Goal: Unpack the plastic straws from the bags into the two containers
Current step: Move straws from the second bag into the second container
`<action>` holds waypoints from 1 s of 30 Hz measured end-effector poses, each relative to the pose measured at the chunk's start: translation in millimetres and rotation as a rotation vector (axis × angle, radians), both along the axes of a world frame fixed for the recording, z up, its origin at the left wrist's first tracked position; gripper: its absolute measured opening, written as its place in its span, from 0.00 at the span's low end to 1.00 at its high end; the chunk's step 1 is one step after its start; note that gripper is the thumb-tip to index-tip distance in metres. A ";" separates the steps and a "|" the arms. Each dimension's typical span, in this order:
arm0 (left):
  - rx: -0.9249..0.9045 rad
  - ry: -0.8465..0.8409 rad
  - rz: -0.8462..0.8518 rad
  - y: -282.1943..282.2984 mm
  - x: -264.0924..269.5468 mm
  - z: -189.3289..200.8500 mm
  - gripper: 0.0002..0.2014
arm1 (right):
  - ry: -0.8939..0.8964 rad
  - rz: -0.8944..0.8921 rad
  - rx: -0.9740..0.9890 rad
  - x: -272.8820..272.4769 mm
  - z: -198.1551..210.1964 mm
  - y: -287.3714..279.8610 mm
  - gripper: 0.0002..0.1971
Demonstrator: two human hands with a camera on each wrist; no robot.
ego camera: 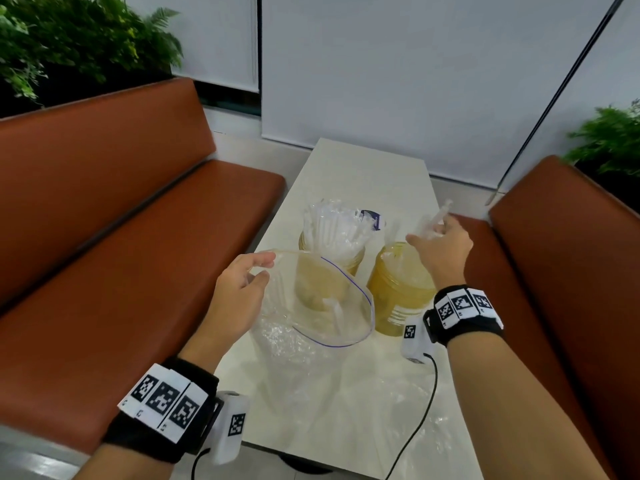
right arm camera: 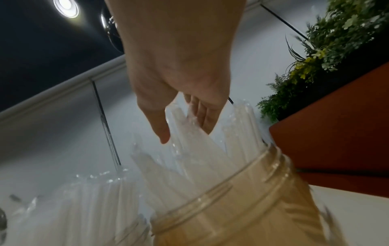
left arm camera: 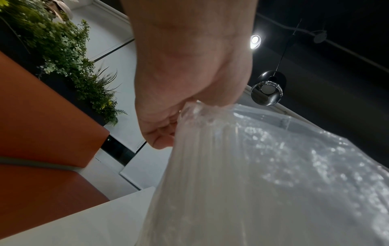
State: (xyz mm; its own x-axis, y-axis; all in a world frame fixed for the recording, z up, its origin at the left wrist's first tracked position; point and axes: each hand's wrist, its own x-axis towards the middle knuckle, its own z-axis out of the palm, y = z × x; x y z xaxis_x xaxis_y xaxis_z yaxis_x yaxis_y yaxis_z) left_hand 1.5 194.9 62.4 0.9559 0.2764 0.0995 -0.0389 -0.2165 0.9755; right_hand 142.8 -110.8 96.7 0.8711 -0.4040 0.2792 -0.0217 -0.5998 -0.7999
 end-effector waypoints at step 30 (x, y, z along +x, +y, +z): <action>-0.269 -0.015 -0.024 -2.3 -5.6 -0.3 0.23 | 0.722 1.106 -0.431 -84.8 -26.4 154.3 0.33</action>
